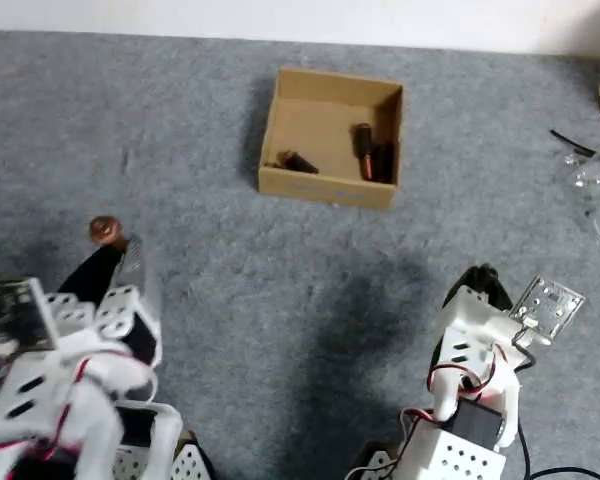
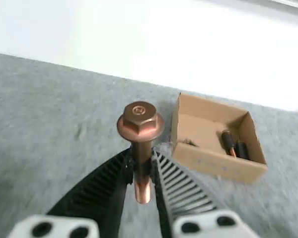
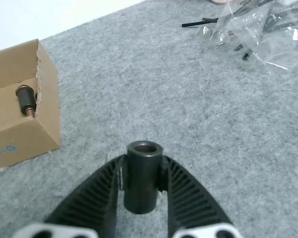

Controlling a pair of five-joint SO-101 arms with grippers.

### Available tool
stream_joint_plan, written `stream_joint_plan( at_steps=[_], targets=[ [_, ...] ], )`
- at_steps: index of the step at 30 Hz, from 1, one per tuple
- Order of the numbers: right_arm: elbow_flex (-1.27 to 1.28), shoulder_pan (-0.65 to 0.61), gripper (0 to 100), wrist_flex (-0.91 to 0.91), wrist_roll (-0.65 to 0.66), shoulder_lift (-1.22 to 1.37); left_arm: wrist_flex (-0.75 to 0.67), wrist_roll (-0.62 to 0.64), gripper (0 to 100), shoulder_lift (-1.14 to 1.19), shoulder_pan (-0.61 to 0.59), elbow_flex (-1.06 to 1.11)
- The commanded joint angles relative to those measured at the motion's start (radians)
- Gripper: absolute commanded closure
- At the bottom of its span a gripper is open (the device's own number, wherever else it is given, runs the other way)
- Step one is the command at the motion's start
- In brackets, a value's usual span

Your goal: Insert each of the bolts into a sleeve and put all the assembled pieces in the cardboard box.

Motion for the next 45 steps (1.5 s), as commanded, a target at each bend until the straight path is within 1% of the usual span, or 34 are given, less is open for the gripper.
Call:
stream_joint_plan(
  at_steps=[1,4,8,10,12,15,21,23,27,33,40,45],
  targets=[
    [0.054,-0.038,99.2,-0.036,0.012,-0.022,-0.341,-0.006,99,-0.137,0.019,0.321],
    [0.056,-0.097,99.2,-0.036,0.015,-0.022,-0.563,-0.006,99,-0.214,0.024,0.493],
    [0.056,-0.186,99.2,-0.036,0.075,-0.022,-0.815,-0.005,99,-0.219,0.090,0.694],
    [0.058,-0.240,99.2,-0.038,0.081,-0.022,-0.907,-0.005,99,-0.217,0.156,0.779],
    [0.059,-0.302,99.2,-0.044,0.083,-0.022,-0.954,-0.006,99,-0.217,0.205,0.840],
    [0.107,-0.372,99.2,-0.114,0.083,-0.022,-0.974,-0.006,99,-0.217,0.251,0.911],
    [0.147,-0.406,99.2,-0.116,0.083,-0.022,-0.970,-0.009,99,-0.214,0.263,0.926],
    [0.147,-0.456,99.2,-0.113,0.083,-0.021,-0.964,-0.011,99,-0.209,0.263,0.926],
    [0.147,-0.570,99.2,-0.027,0.081,-0.021,-0.882,-0.006,99,-0.213,0.252,0.926],
    [0.147,-0.673,99.2,-0.015,0.081,-0.021,-0.884,-0.008,99,-0.213,0.254,0.926],
    [0.147,-0.796,99.2,-0.125,0.083,-0.021,-0.882,-0.009,99,-0.213,0.222,0.926],
    [0.147,-0.865,99.2,-0.213,0.084,-0.021,-0.882,-0.008,99,-0.213,0.220,0.926]
  ],
)
